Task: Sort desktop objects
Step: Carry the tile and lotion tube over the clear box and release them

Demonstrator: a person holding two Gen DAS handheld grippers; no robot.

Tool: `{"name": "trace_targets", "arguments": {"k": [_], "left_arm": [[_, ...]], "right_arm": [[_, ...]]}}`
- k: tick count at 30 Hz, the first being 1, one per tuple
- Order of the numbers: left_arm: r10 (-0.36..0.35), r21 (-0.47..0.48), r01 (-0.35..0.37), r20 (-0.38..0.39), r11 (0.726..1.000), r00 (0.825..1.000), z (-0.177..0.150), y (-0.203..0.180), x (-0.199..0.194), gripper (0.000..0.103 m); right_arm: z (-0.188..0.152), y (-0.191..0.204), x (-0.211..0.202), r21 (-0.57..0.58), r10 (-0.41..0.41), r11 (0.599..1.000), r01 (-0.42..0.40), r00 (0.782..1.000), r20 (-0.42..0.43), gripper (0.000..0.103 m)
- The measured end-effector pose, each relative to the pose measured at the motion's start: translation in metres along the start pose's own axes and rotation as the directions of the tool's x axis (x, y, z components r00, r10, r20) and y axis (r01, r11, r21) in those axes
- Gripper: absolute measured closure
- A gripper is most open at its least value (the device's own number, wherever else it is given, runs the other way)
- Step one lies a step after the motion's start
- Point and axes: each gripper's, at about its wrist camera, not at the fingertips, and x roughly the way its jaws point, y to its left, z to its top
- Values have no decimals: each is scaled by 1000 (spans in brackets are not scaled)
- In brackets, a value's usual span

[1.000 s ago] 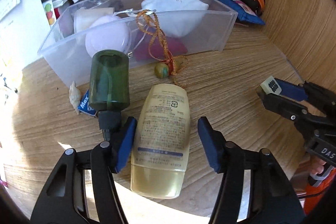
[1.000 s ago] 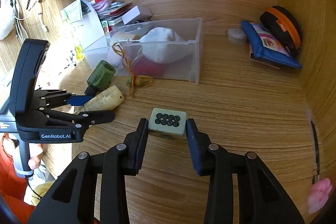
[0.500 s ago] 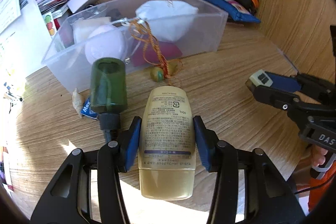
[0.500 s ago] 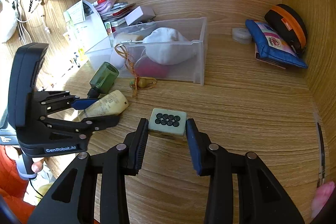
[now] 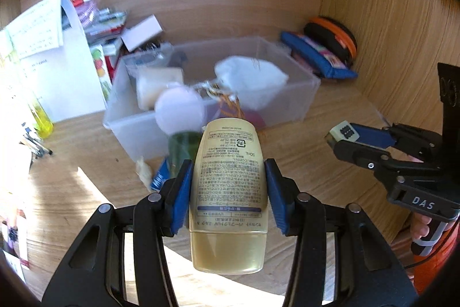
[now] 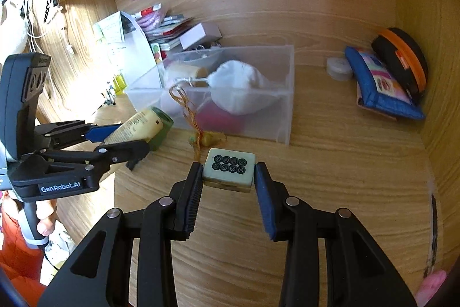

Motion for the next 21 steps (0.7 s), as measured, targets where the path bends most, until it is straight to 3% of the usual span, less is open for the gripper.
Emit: {"name": "trace_targets", "arguments": {"k": [21], "left_arm": [[44, -43, -41, 83, 998, 996, 68, 63, 0, 55]], "right_arm": [[78, 19, 29, -72, 22, 997, -17, 998, 57, 70]]}}
